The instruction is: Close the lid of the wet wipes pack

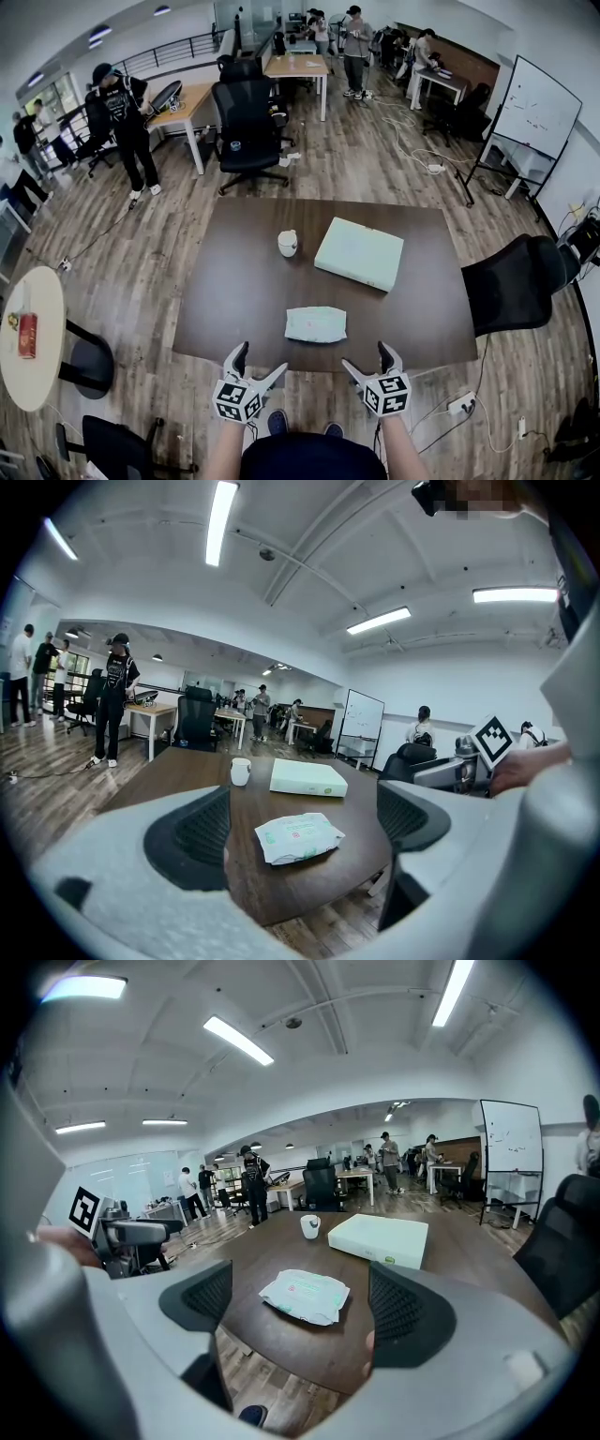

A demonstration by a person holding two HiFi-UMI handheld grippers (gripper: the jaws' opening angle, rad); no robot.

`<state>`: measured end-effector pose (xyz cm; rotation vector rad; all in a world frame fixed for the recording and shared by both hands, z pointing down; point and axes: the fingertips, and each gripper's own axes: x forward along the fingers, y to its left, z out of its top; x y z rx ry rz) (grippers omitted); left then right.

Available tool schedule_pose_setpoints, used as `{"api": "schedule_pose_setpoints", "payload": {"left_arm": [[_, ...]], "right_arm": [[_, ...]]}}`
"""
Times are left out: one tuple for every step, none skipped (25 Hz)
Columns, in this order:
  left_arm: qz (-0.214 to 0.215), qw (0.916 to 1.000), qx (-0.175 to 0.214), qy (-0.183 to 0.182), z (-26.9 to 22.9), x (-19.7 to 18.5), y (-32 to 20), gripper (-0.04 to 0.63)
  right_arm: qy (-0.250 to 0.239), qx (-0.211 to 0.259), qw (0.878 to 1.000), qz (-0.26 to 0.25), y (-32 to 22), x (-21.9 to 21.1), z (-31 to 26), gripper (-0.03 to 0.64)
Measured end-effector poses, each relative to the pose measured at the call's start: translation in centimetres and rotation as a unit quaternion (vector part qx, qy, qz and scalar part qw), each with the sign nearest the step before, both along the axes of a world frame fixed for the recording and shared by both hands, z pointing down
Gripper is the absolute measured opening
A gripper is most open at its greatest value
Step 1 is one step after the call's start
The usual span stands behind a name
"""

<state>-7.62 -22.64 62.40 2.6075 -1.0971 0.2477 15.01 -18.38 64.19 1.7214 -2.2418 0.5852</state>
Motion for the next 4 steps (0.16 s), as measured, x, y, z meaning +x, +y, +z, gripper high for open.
{"api": "schedule_pose_setpoints", "payload": {"left_arm": [[-0.001,1.0,0.001,0.0,-0.01,0.0,0.03,0.476],[-0.002,1.0,0.001,0.001,0.0,-0.03,0.08,0.476],[-0.003,1.0,0.001,0.001,0.03,-0.06,0.13,0.476],[-0.003,1.0,0.001,0.001,0.07,-0.1,0.18,0.476]], "right_arm": [[-0.002,0.0,1.0,-0.002,0.0,-0.03,-0.01,0.468],[-0.004,-0.001,1.0,-0.004,0.01,-0.09,0.04,0.468],[-0.005,-0.002,1.0,-0.006,0.03,-0.17,0.1,0.468],[-0.006,-0.003,1.0,-0.008,0.05,-0.25,0.18,0.468]]}}
